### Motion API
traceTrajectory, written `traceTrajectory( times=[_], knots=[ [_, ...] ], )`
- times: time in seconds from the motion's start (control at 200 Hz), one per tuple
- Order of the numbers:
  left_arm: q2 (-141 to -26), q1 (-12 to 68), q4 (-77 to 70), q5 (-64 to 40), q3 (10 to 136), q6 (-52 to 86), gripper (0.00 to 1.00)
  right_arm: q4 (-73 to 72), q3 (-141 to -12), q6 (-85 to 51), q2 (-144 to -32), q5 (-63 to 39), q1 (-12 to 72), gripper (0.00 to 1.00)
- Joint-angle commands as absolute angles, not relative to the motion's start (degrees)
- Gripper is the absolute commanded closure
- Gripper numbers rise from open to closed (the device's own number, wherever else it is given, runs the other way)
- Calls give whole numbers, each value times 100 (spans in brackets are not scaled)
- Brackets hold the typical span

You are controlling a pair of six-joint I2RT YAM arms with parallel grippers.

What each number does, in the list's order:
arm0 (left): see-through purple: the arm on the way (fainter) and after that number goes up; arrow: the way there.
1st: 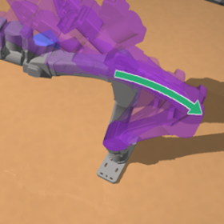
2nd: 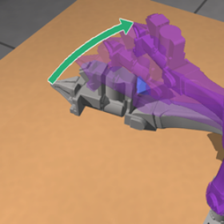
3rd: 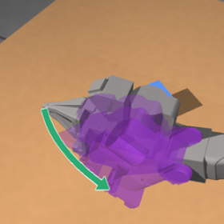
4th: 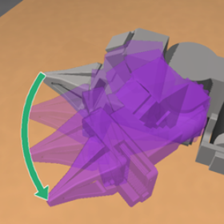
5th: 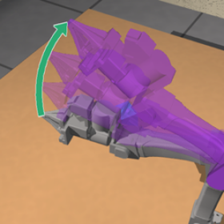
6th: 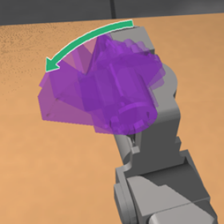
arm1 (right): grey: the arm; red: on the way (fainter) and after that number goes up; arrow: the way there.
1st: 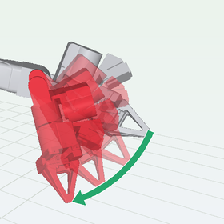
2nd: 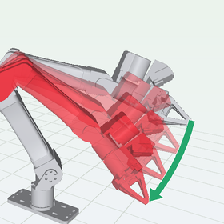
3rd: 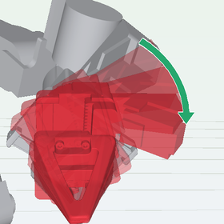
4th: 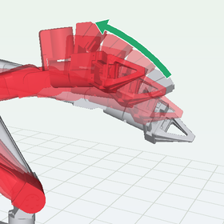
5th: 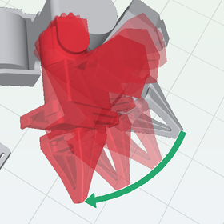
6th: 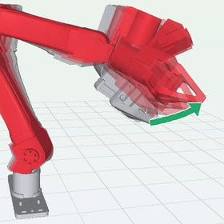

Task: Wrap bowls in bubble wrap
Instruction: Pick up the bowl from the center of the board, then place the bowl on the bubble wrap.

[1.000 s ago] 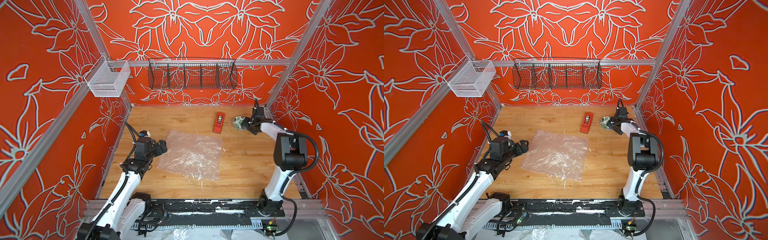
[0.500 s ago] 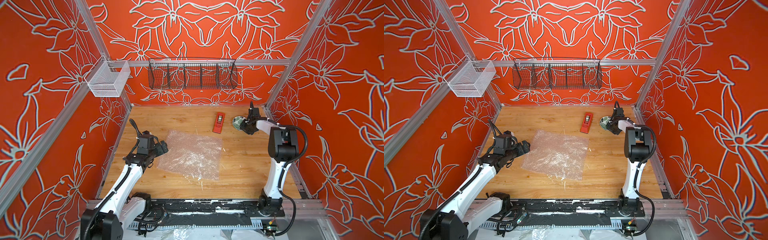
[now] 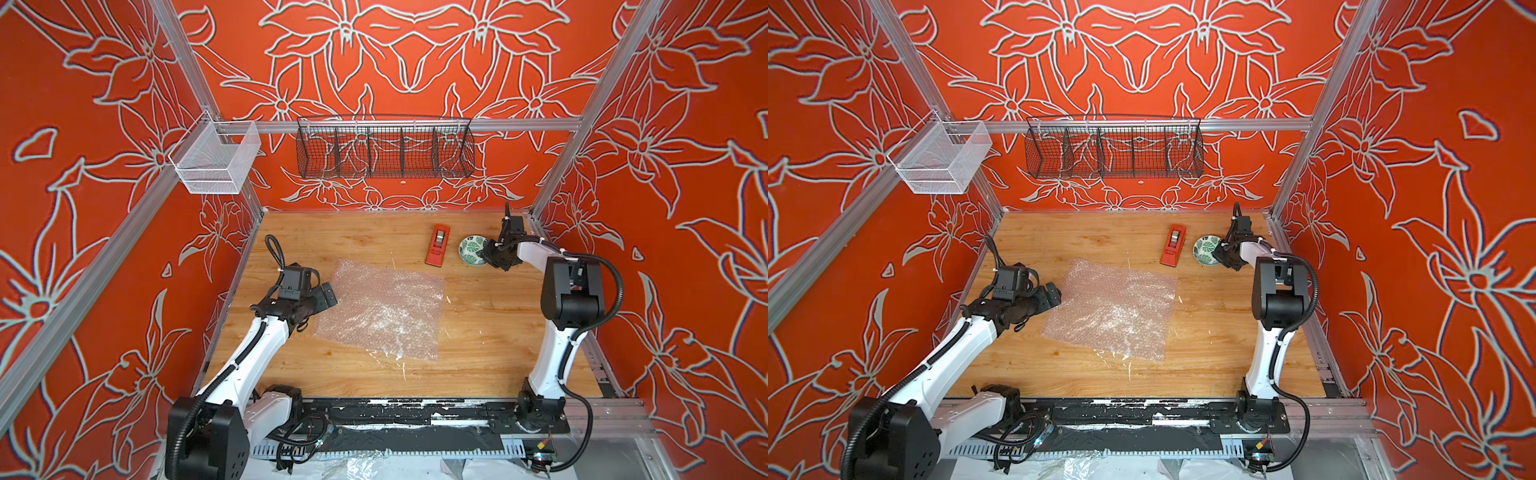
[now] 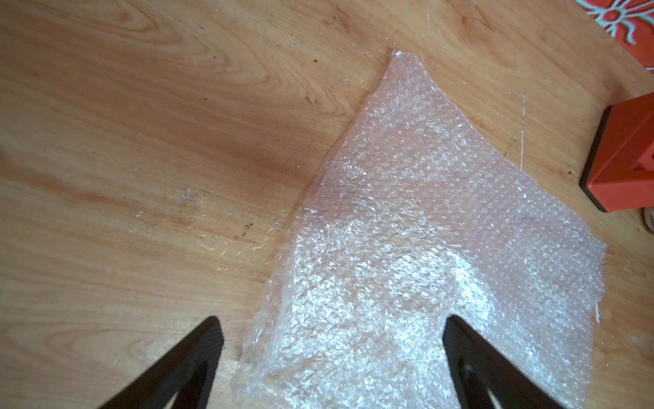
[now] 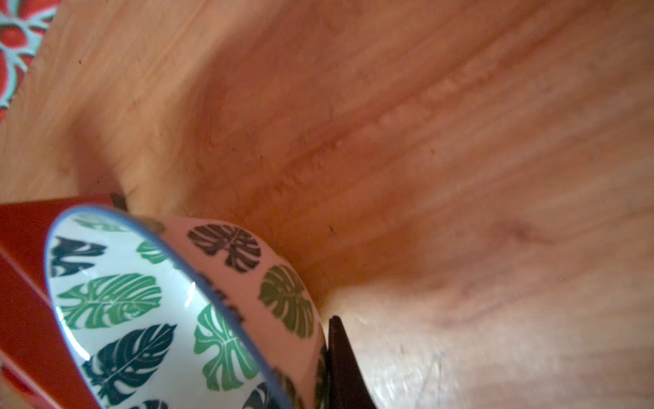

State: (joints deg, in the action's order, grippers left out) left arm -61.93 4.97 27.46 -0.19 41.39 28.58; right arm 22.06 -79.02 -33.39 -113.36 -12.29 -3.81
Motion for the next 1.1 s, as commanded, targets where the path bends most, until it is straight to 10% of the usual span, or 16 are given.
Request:
traceTrajectory(
  times=[0.0,0.51,1.096],
  knots=[
    [-6249,496,2930,58,4158,3009,3,2297,-7529,-3261,-10420,-1575,-391,100],
    [-6301,483,3058,-210,4246,3056,3,2863,-6100,-3343,-8174,-1509,2227,100],
    [-6213,391,3279,-296,3960,3330,3,2347,-7582,-3799,-10611,-1355,4131,100]
  ],
)
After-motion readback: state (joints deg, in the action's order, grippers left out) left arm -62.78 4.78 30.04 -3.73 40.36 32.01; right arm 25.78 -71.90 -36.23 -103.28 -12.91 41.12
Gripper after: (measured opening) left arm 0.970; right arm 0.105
